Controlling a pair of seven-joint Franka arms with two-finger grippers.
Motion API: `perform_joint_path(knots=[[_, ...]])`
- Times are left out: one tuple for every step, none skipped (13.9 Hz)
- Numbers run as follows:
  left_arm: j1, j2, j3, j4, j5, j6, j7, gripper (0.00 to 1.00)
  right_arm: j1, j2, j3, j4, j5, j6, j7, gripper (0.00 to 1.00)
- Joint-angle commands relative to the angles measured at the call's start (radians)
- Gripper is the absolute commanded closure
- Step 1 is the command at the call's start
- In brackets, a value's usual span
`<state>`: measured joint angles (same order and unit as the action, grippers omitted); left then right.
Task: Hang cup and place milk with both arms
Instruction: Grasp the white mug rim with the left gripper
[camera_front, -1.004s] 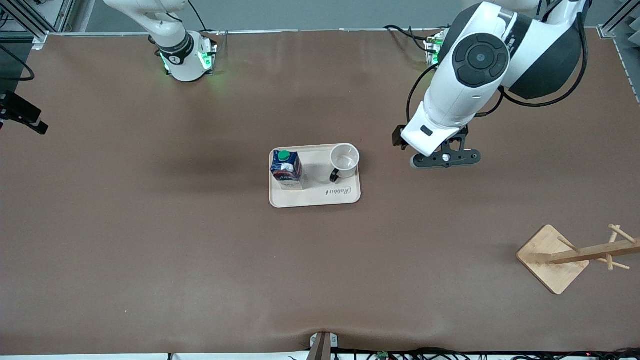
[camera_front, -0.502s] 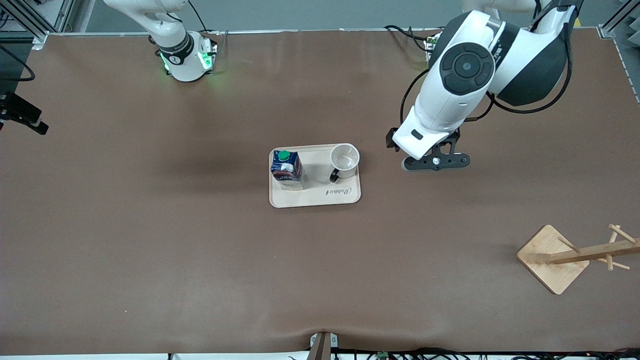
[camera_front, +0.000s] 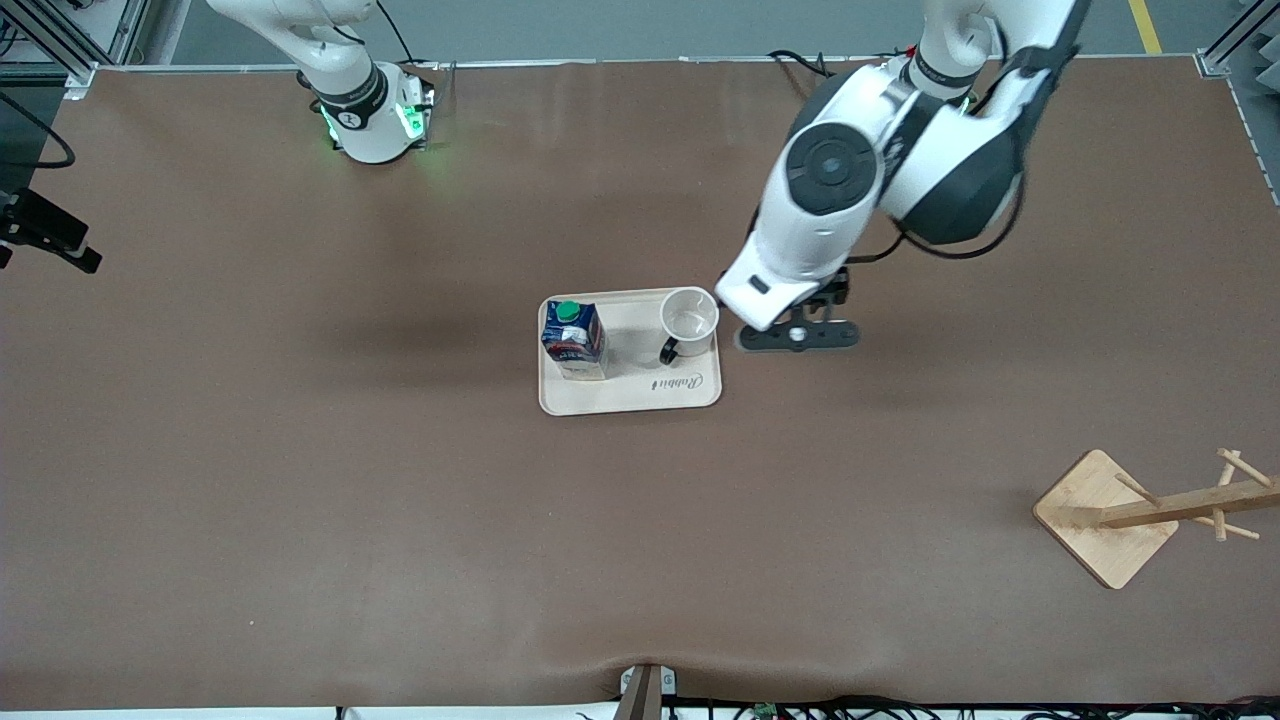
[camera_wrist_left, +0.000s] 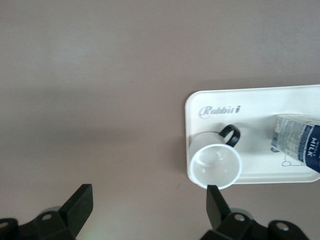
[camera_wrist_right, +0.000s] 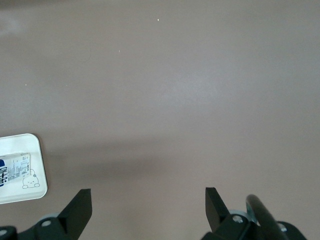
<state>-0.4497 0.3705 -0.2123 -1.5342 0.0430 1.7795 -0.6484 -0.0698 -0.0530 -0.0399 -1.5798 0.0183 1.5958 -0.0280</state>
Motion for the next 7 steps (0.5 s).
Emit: perform_joint_path(knots=[[-0.030, 0.040, -0.002, -0.046, 0.002, 0.090, -0.004, 0.00, -0.012, 0.012, 0.011, 0.024, -0.008, -0.005, 0.013, 0.00], [-0.046, 0.062, -0.002, -0.052, 0.002, 0.116, 0.004, 0.00, -0.012, 0.012, 0.011, 0.024, -0.008, -0.005, 0.013, 0.00], [-0.061, 0.085, -0.002, -0.055, 0.003, 0.138, 0.009, 0.00, -0.012, 0.013, 0.011, 0.024, -0.008, -0.004, 0.013, 0.00], [-0.066, 0.099, -0.002, -0.073, 0.003, 0.161, 0.015, 0.00, -0.012, 0.015, 0.012, 0.024, -0.008, -0.004, 0.013, 0.00], [-0.072, 0.102, -0.004, -0.116, 0.003, 0.208, 0.022, 0.00, -0.010, 0.019, 0.012, 0.024, -0.008, -0.005, 0.011, 0.00], [-0.072, 0.099, -0.004, -0.170, 0.003, 0.265, 0.064, 0.00, -0.010, 0.019, 0.011, 0.024, -0.008, -0.005, 0.011, 0.00], [-0.070, 0.094, -0.004, -0.222, 0.003, 0.305, 0.146, 0.00, -0.010, 0.021, 0.012, 0.024, -0.008, -0.005, 0.011, 0.00]])
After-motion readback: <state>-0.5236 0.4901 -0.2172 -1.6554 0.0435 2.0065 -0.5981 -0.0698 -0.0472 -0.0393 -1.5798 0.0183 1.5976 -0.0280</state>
